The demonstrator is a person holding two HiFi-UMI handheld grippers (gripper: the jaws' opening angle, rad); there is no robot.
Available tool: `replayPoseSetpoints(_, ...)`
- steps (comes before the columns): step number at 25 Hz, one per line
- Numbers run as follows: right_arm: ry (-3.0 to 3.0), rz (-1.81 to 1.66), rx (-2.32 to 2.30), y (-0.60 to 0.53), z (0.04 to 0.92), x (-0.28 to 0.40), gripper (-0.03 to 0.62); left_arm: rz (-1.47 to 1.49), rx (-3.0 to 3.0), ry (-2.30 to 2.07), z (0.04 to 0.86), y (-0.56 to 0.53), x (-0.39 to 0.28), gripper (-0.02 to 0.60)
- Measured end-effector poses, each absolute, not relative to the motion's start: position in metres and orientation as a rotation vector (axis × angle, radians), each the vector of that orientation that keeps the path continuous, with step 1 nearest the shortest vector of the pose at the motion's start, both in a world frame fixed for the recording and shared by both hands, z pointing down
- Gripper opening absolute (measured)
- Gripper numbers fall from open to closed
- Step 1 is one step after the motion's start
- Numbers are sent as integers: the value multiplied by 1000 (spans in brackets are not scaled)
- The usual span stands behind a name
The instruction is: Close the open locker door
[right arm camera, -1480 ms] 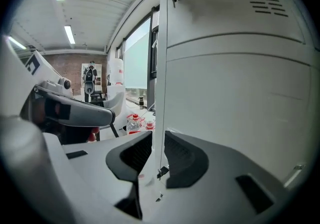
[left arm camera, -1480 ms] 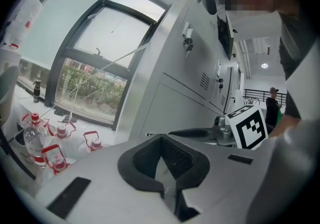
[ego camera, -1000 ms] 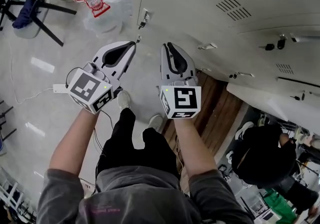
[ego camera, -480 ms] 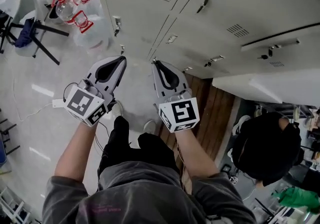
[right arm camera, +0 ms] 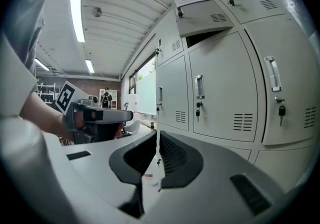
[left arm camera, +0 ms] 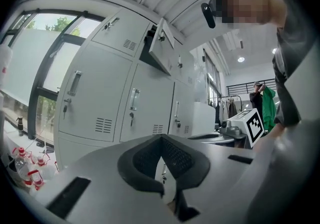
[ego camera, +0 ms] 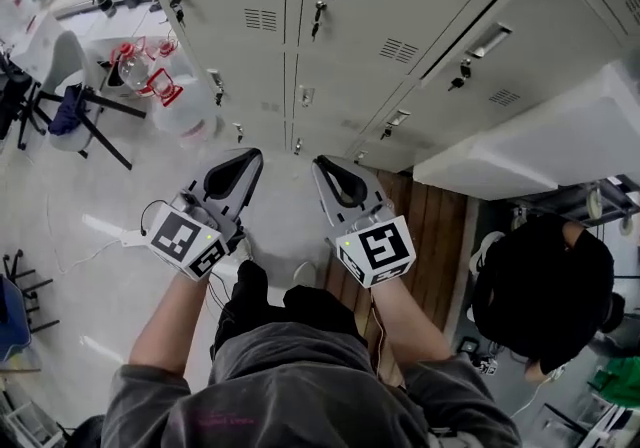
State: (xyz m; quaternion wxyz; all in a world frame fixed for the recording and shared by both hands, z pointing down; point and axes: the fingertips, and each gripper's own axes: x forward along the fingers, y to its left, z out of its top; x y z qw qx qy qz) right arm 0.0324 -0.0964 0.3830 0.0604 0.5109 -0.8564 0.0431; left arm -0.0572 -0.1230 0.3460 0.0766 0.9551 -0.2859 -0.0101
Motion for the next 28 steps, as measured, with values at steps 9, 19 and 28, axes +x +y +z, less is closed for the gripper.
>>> replayPoseSetpoints(9, -2605, 118, 1589, -59, 335, 55, 32, -41, 2913, -775, 304, -90, -37, 14)
replayPoseSetpoints(19, -2554, 78, 1733, -43, 301, 50, 31, -48, 2982, -603, 281, -86, -46, 12)
replayPoseSetpoints(28, -2485, 33, 1861, -32, 271, 23, 31, -81, 3038, -471, 252, -84, -78, 13)
